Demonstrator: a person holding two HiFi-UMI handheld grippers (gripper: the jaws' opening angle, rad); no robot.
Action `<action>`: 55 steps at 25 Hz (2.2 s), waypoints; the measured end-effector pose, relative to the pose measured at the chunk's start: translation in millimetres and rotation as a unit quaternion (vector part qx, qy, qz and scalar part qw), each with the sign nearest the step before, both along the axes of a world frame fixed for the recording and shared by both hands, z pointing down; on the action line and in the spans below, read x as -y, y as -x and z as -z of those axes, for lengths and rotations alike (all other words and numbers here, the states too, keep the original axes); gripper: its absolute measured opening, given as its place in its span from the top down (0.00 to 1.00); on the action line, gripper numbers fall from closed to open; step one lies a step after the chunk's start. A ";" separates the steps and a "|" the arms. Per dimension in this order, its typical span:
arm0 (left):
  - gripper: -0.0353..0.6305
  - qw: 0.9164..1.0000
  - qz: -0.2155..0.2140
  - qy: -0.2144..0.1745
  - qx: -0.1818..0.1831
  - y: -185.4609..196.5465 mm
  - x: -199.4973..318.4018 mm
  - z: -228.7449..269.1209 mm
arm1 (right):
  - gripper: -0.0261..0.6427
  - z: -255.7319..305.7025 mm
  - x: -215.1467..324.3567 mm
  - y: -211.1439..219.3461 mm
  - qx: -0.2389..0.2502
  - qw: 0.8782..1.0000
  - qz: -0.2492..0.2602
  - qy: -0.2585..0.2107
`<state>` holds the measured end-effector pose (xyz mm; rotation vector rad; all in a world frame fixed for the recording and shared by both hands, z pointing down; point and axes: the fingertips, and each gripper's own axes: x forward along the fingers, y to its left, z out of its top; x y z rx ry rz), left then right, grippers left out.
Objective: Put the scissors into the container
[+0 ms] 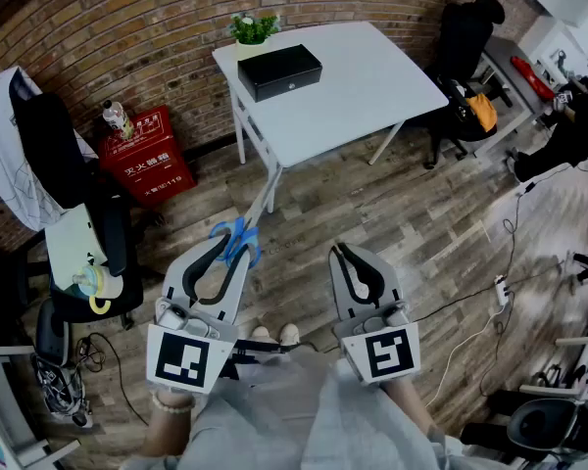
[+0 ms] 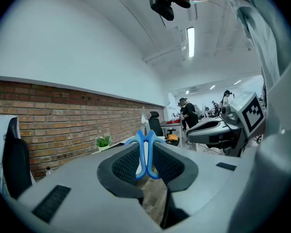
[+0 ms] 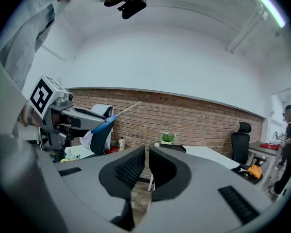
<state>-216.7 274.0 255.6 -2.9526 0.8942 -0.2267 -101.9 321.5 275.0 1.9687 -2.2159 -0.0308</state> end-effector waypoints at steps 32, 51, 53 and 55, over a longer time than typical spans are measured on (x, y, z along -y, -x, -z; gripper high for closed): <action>0.80 1.000 0.024 -0.005 0.003 -31.1 -38.6 1.4 | 0.88 -6.7 -33.0 -33.9 0.015 1.000 0.021 -0.003; 0.80 0.999 0.042 -0.007 -0.008 -46.9 -61.7 -2.9 | 0.88 -11.0 -50.7 -49.1 0.015 0.999 0.037 -0.009; 0.80 0.999 0.043 -0.006 -0.007 -46.7 -61.2 -3.6 | 0.88 -13.2 -50.7 -49.5 0.013 0.999 0.037 -0.005; 0.80 0.999 0.043 -0.008 -0.006 -46.5 -60.7 -4.5 | 0.88 -16.3 -52.5 -49.7 0.012 0.999 0.036 -0.001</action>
